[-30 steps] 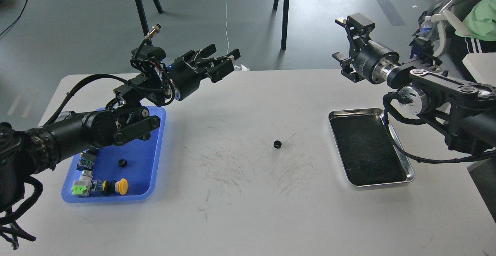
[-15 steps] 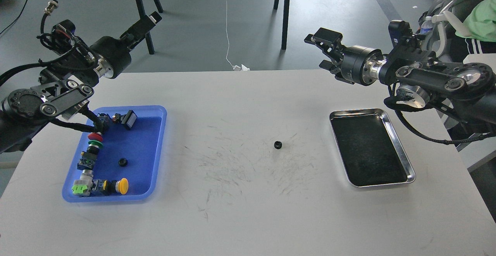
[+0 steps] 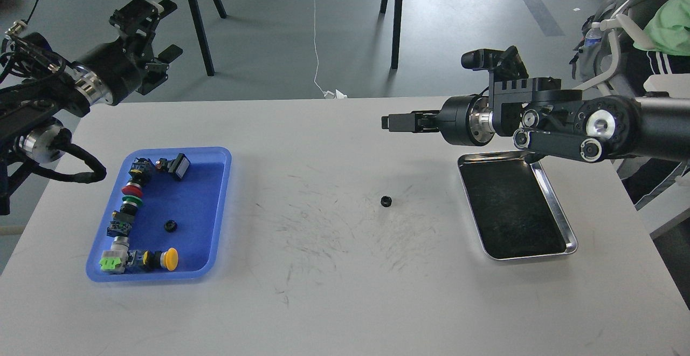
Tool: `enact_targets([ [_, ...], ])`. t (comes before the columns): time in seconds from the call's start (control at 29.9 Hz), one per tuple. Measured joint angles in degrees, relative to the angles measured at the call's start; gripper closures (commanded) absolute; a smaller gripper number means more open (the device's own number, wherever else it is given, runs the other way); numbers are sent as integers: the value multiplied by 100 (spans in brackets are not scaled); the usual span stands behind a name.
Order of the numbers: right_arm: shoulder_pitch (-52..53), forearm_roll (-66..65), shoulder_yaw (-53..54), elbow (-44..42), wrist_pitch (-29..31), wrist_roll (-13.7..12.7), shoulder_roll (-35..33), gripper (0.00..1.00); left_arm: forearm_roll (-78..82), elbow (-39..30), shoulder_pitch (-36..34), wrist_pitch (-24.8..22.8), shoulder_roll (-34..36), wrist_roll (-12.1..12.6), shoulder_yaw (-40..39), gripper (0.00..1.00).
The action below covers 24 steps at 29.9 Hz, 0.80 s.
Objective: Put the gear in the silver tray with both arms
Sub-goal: 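Move the right gripper toward the black gear on the table, then lower the right gripper onto the black gear and grasp it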
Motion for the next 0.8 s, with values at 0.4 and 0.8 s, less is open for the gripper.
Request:
enact_targets([
  [0.4,274,-1561,-1137,-198,11,473,660,4,-404,10,141,-548,77,0,-88,1],
  [0.8,261,-1797,-1771,-743,-31,725,1559,7,-946,161,379,-551,72,0,-141,1],
])
